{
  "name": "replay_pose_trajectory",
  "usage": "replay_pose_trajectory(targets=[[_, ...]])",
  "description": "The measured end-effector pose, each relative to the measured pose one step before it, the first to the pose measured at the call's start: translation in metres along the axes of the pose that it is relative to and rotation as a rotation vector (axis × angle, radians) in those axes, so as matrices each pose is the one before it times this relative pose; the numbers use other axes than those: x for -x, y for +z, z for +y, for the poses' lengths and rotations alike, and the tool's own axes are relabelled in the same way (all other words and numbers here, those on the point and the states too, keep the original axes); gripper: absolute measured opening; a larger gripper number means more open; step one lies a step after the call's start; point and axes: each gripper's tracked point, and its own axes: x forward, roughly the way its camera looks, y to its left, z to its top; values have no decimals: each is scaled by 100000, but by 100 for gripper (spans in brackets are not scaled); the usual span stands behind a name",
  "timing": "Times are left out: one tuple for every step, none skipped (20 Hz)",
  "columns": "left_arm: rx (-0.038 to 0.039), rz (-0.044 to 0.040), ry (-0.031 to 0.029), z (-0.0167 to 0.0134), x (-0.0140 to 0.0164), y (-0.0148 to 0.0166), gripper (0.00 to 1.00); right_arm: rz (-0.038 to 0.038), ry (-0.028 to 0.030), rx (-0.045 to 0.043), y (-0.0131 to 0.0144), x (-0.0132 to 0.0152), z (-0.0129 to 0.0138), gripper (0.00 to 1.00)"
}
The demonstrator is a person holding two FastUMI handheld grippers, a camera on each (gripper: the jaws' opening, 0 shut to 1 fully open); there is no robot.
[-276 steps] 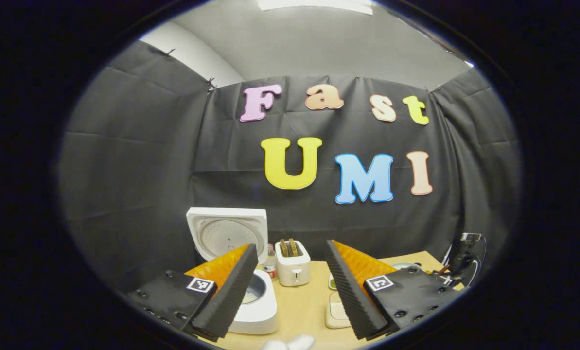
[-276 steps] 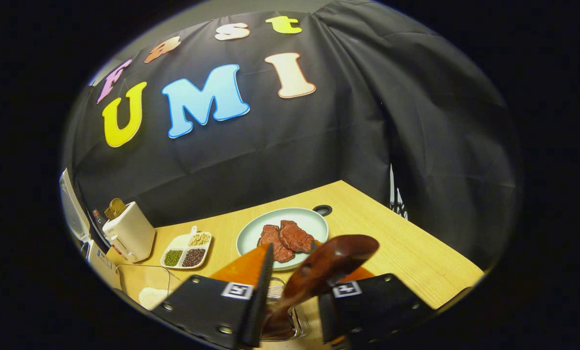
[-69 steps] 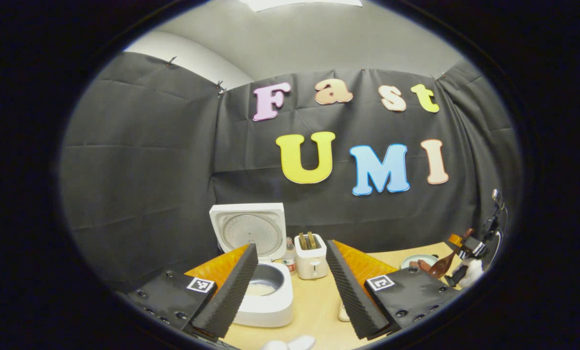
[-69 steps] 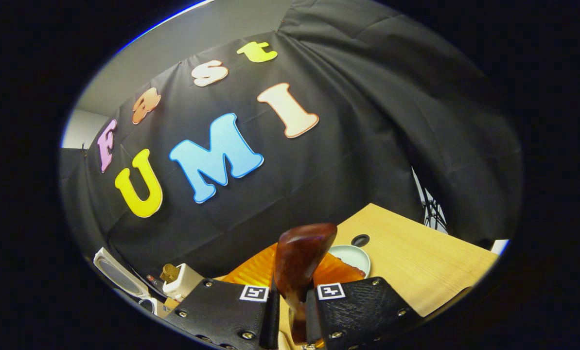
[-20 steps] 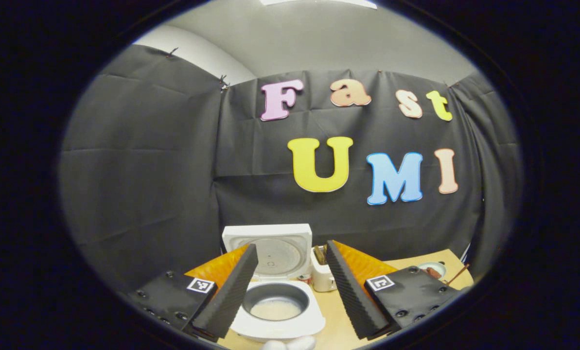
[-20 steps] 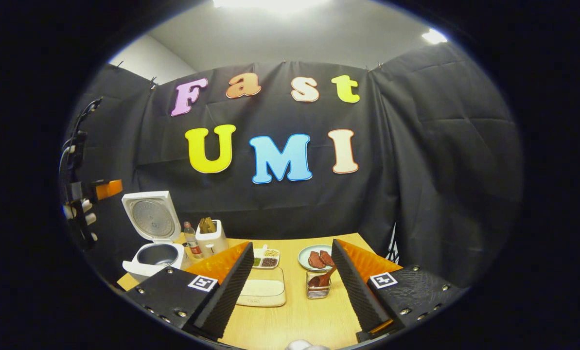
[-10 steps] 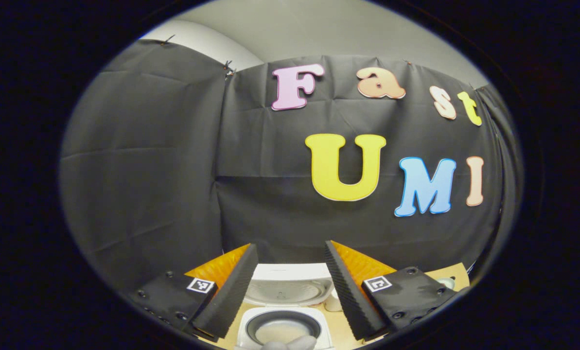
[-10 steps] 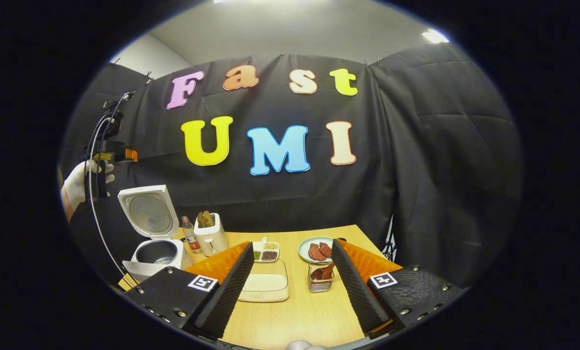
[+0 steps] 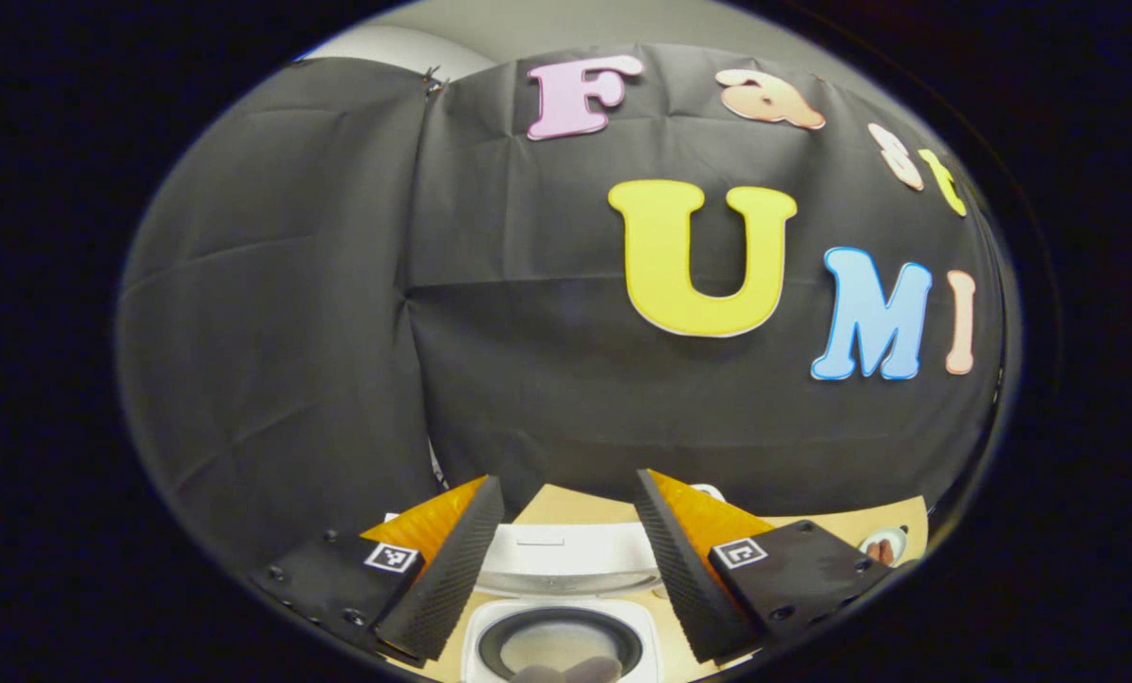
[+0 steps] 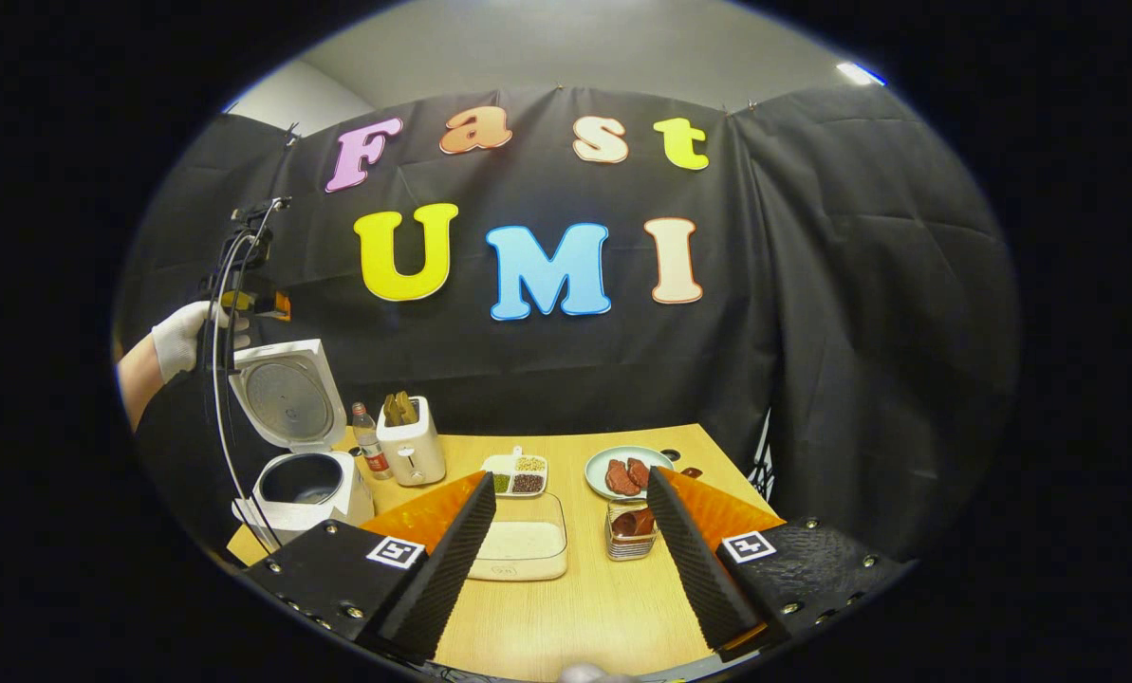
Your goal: Close the left gripper, press the button to open the rice cooker; take a wooden spoon from the chopstick holder with the right hand, scoop a spoonful of rice and pour it into the rice cooker, then put the wooden spoon back into the chopstick holder.
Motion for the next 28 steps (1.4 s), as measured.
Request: replay_pose_trajectory(targets=[[270,2452,1142,292,-914,-779,96,544,181,-53,-151,-30,90,98],[403,2644,465,329,-823,-752,97,777,187,-139,-224,-75,133,98],[710,1885,-150,4,-532,-630,97,415,60,-27,-135,-31,12,98],[-810,1276,314,106,-293,-150,96,343,129,62,-116,-62,28,98],[-1165,-1134,-385,-95,-59,285,96,401,88,-204,-119,6,56,98],[-1260,522,282,23,-36,-63,96,466,301,-397,-215,-60,0,98],[-843,2661,379,-174,-155,-455,96,935,567,-673,-256,-10,161,98],[-635,-1802,9,155,-23,301,96,573,320,-854,-288,-73,87,98],[114,1944,157,-124,270,-390,96,541,570,-861,-53,108,36,98],[-244,703,-307,-43,61,47,96,-123,365,-509,4,46,77,98],[-24,1132,-572,71,-49,-235,96,-167,-79,-136,3,65,-106,94],[211,618,-763,-77,-15,-78,97,-105,232,74,-17,57,50,98],[772,844,-667,-161,298,-189,98,-290,274,-243,83,94,-15,98],[233,517,-462,-224,157,-103,97,-70,398,-289,7,69,47,98],[-398,582,-312,26,222,-278,97,69,428,-194,-81,61,-23,94],[-610,594,-259,-41,296,-340,98,43,250,-185,-127,41,-59,98],[242,225,-392,-13,1478,-967,98,275,652,-521,-130,158,34,98],[44,7,-527,67,954,-334,98,99,547,-404,-175,34,98,98],[454,-144,-539,197,466,-324,98,212,116,-103,-217,111,-179,94],[515,382,-326,37,353,-280,98,594,540,-389,-400,136,17,98],[-184,-179,-130,-68,432,-477,98,611,709,-848,-238,155,48,98],[-499,563,32,-51,529,-635,98,264,836,-1049,-242,57,21,98],[-461,276,51,-106,480,-839,98,316,457,-586,-72,88,-3,94],[-183,835,-125,-66,361,-797,98,177,652,-165,-146,53,-75,93],[-45,795,-187,-73,535,-707,98,-215,88,-193,32,107,-104,98],[500,1173,-231,11,592,-878,98,222,878,-325,-114,66,8,98],[-180,1553,-260,-79,608,-1002,98,211,495,-293,-151,3,-5,98],[216,1684,-266,-153,435,-1029,98,296,792,-18,-158,66,-76,98]])
